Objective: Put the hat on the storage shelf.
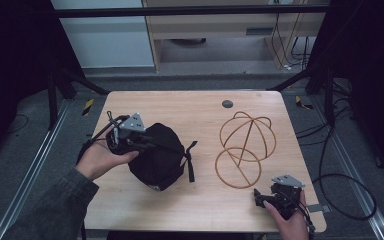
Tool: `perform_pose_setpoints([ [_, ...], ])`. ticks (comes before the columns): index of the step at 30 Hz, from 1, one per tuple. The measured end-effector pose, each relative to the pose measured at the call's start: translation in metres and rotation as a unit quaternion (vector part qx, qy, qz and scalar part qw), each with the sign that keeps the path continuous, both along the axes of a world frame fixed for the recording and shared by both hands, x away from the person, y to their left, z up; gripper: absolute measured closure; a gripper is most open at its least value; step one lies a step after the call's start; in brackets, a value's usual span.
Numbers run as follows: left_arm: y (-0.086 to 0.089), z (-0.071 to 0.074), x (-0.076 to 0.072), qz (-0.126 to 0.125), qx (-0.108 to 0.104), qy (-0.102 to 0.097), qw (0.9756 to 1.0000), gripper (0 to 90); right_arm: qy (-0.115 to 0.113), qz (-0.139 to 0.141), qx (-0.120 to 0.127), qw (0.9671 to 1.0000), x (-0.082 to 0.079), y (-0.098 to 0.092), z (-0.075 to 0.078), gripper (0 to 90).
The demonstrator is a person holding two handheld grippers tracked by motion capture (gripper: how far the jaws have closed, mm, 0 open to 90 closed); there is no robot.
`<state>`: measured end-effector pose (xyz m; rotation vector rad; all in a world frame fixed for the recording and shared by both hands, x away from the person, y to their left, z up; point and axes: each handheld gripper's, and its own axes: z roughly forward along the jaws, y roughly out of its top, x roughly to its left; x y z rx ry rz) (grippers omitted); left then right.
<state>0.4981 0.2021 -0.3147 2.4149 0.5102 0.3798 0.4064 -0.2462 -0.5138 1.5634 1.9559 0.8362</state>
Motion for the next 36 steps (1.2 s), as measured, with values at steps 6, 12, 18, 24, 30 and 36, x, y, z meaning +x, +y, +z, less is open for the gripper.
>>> perform_pose_setpoints([
  [6,-0.003,0.016,-0.005,-0.004,-0.008,-0.016,0.9998,73.2,0.001,0.000,0.001,1.0000,0.000,0.000,0.000,0.3],
  [12,-0.007,0.029,-0.008,-0.005,-0.014,-0.032,0.9994,73.4,0.001,0.000,0.001,1.0000,0.000,0.000,0.000,0.3],
  [18,-0.013,0.047,-0.010,-0.008,-0.019,-0.046,0.9987,73.4,0.000,0.001,-0.001,1.0000,0.000,0.000,0.000,0.3],
  [24,-0.022,0.064,-0.014,-0.017,-0.033,-0.060,0.9975,73.4,0.001,0.001,0.000,1.0000,0.000,0.000,0.000,0.3],
  [30,-0.030,0.074,-0.015,-0.025,-0.042,-0.063,0.9968,73.5,0.001,0.000,0.002,1.0000,0.001,0.000,0.000,0.3],
  [36,-0.040,0.089,-0.018,-0.031,-0.038,-0.075,0.9960,73.6,0.000,0.000,0.003,1.0000,0.001,0.000,0.000,0.3],
])
